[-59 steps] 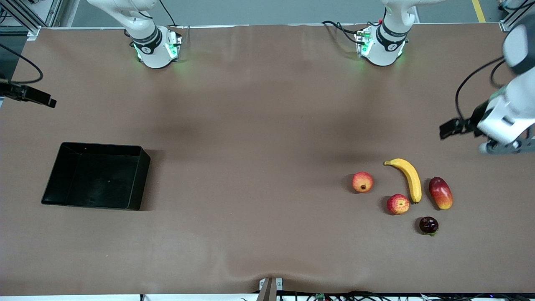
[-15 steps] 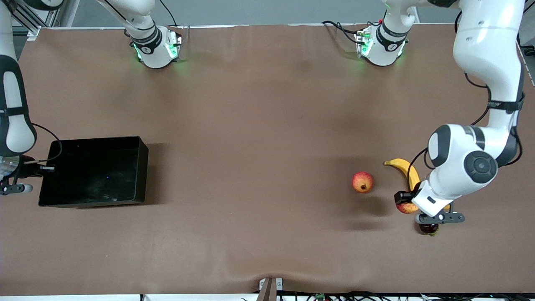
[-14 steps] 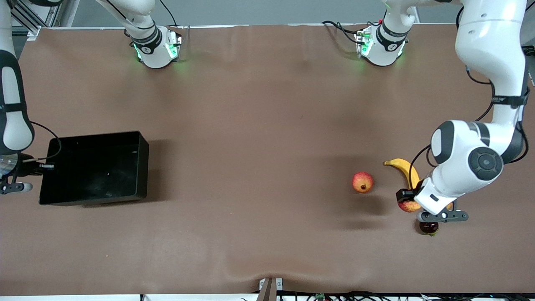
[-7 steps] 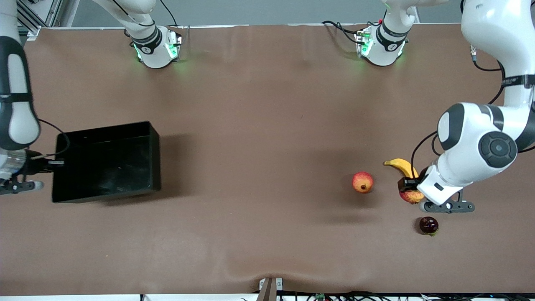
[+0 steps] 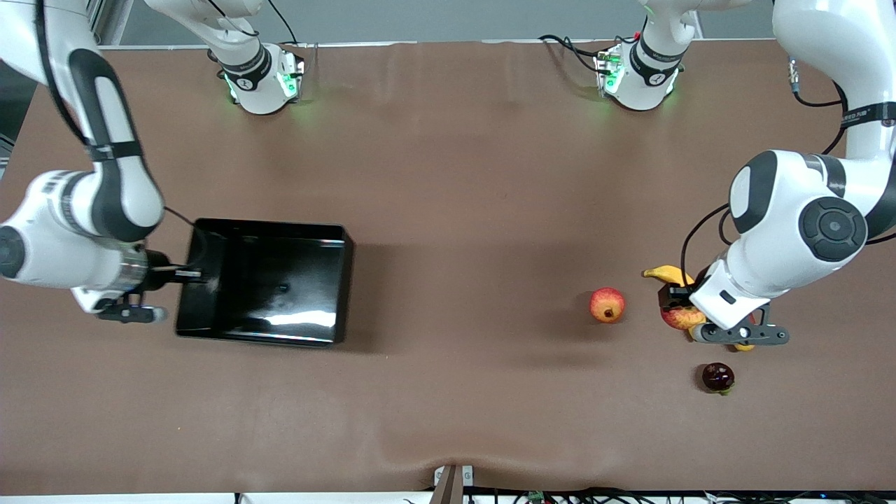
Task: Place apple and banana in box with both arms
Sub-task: 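Lift the apple with the left gripper while the right gripper drags the box, then carry the apple over the box while the right gripper returns to rest, then open the left gripper to drop the apple into the box, then move the left gripper to the yellow banana and grasp it, then carry the banana with the left gripper over the black box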
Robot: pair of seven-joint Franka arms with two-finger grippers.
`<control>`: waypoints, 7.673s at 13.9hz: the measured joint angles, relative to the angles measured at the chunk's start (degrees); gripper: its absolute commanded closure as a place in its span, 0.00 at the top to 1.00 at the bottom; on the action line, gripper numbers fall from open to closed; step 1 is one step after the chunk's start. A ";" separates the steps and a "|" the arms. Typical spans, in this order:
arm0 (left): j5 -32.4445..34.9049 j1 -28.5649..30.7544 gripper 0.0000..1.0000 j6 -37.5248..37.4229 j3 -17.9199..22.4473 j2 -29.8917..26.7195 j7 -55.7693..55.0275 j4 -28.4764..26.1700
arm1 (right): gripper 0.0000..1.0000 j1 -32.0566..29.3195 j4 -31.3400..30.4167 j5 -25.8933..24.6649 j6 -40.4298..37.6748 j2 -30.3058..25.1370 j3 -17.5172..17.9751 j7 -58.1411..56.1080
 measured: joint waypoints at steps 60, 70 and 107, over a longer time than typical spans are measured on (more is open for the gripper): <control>6.50 -17.54 1.00 9.20 -9.77 5.62 -42.37 -4.50 | 1.00 1.78 16.33 -7.43 -34.62 -25.07 -5.75 4.40; 8.58 7.97 1.00 4.51 -8.95 3.74 -33.01 -7.38 | 1.00 2.85 18.96 -10.41 -35.33 -22.67 -5.47 -4.00; 17.00 0.06 0.00 3.40 -30.30 3.44 -40.31 -7.48 | 1.00 2.26 18.68 -10.79 -35.01 -22.03 -1.86 2.73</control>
